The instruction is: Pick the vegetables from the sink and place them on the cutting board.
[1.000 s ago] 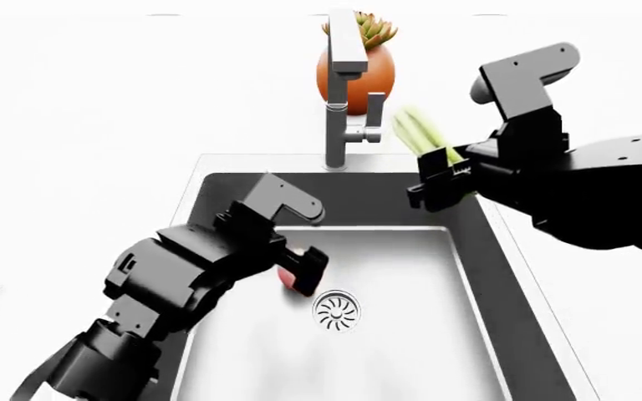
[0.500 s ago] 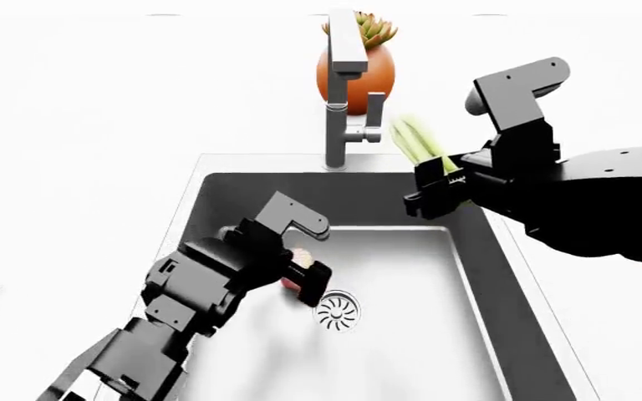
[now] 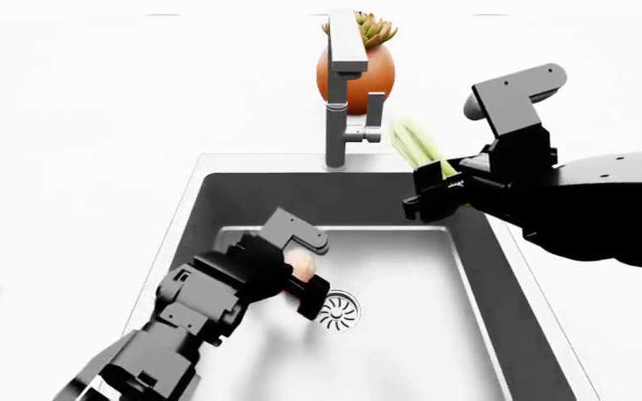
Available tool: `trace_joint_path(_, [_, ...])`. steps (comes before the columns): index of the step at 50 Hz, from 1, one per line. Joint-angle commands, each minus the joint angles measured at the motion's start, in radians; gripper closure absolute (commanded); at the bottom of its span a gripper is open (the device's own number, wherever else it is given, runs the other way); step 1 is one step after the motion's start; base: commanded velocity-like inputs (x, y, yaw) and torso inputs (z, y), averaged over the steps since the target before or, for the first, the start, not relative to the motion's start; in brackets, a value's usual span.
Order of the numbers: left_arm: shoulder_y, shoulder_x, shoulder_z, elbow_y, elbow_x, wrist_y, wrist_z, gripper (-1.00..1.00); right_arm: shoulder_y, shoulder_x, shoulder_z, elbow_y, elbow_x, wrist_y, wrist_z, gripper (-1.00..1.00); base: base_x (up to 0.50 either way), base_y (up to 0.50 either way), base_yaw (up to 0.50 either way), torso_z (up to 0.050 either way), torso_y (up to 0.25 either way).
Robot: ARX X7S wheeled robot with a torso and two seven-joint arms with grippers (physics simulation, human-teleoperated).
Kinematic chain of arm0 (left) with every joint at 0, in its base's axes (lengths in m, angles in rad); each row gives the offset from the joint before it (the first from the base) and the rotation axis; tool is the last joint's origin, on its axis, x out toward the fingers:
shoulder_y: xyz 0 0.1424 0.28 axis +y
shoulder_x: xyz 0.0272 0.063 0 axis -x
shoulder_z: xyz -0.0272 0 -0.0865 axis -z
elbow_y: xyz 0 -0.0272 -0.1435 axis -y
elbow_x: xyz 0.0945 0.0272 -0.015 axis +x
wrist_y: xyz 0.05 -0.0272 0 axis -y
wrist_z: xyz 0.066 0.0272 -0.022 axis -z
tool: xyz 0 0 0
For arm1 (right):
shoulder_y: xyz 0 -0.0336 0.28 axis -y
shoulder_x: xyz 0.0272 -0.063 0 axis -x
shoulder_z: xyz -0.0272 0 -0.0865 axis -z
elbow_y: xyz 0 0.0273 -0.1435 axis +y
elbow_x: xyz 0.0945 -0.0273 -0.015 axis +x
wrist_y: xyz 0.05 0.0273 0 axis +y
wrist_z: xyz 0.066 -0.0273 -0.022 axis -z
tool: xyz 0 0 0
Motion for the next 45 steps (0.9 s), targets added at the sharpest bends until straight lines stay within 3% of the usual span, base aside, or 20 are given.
trace_joint_path(1, [0.000, 0.035, 0.021, -0.136, 0.007, 0.084, 0.019, -1.00, -0.002, 0.004, 0.004, -0.005, -0.016, -0.007, -0.007, 1.00, 0.00, 0.00, 0.00, 0.000, 0.000])
trace_joint_path(4, [0.007, 0.039, 0.035, -0.141, 0.006, 0.092, 0.025, -1.00, -0.005, 0.008, 0.006, -0.009, -0.013, -0.007, -0.004, 1.00, 0.00, 0.00, 0.00, 0.000, 0.000])
trace_joint_path(5, [0.010, 0.039, 0.040, -0.139, 0.006, 0.094, 0.026, 1.00, -0.006, 0.009, 0.006, -0.010, -0.012, -0.008, -0.004, 1.00, 0.00, 0.00, 0.00, 0.000, 0.000])
trace_joint_path(15, [0.020, 0.019, 0.054, -0.078, -0.016, 0.066, 0.027, 1.00, -0.006, 0.010, 0.005, -0.020, -0.003, -0.004, 0.003, 1.00, 0.00, 0.00, 0.00, 0.000, 0.000])
trace_joint_path(28, [0.036, -0.060, -0.001, 0.115, -0.027, 0.117, -0.108, 1.00, -0.004, 0.011, 0.001, -0.020, -0.003, -0.005, 0.005, 1.00, 0.00, 0.00, 0.00, 0.000, 0.000])
trace_joint_path(39, [0.103, -0.232, -0.099, 0.673, -0.119, 0.006, -0.218, 1.00, -0.025, 0.031, 0.052, -0.074, 0.011, -0.059, 0.056, 1.00, 0.00, 0.00, 0.00, 0.000, 0.000])
trace_joint_path(45, [0.124, -0.282, -0.136, 0.868, -0.166, -0.067, -0.266, 1.00, -0.083, 0.051, 0.115, -0.136, 0.048, -0.122, 0.120, 1.00, 0.00, 0.00, 0.00, 0.000, 0.000])
